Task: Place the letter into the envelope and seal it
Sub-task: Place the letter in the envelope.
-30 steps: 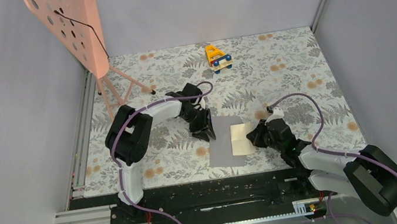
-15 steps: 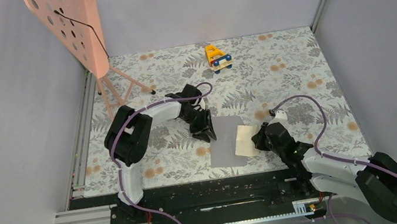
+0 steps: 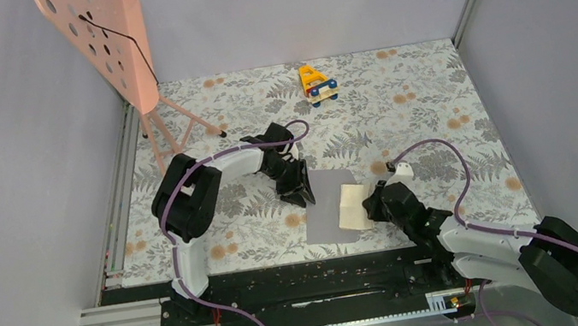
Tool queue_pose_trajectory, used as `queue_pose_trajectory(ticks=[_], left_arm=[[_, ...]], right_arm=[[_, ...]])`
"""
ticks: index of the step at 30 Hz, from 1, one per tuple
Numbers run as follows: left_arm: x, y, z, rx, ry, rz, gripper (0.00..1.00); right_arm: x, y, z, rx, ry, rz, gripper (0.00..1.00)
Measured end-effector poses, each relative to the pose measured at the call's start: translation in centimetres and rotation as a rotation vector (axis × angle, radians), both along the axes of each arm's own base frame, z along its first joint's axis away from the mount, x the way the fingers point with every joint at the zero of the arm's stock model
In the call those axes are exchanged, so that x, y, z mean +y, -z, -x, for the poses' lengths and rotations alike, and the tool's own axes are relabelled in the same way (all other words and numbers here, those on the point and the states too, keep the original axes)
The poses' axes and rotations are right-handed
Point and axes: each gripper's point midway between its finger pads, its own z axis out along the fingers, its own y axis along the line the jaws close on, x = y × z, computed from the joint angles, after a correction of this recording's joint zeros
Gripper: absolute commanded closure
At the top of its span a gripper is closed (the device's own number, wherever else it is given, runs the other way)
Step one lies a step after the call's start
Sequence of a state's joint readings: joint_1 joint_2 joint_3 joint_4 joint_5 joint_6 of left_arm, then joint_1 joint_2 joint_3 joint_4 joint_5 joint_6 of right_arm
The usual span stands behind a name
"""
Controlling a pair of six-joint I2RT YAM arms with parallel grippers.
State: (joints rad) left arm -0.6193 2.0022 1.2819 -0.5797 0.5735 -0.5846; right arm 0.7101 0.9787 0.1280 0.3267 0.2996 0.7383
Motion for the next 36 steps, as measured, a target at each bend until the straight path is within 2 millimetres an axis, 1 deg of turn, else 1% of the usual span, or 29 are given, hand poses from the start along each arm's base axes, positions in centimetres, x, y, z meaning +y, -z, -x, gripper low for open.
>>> queue_pose_trajectory(ticks=[8, 14, 18, 21, 27, 30, 36], left_arm=[[-0.1, 0.0, 0.2, 0.009, -0.003, 0.010, 0.63], [-0.1, -0.1, 0.3, 0.011, -0.005, 0.014, 0.63], [0.0, -0.3, 0.3, 0.004, -0.006, 0.011, 0.63], [0.1, -0.3, 0.3, 0.005, -0.006, 0.005, 0.63], [0.2, -0.3, 0.4, 0.006, -0.002, 0.002, 0.63], [0.2, -0.3, 0.4, 0.004, 0.003, 0.002, 0.63], [0.3, -0.2, 0.5, 0.001, 0.009, 0.000, 0.63]], right_arm=[[0.4, -0.3, 0.0, -0.015, -0.011, -0.007, 1.00], [0.4, -1.0, -0.6, -0.038, 0.003, 0.002, 1.00], [0.5, -2.2, -1.2, -0.068, -0.004, 0.027, 1.00], [0.9, -3.2, -1.6, -0.078, -0.041, 0.063, 1.00], [2.2, -5.1, -1.3, -0.057, -0.143, 0.094, 1.00], [2.4, -4.9, -0.5, -0.011, -0.184, 0.102, 1.00], [1.4, -2.9, 1.1, 0.140, -0.199, 0.121, 1.00]])
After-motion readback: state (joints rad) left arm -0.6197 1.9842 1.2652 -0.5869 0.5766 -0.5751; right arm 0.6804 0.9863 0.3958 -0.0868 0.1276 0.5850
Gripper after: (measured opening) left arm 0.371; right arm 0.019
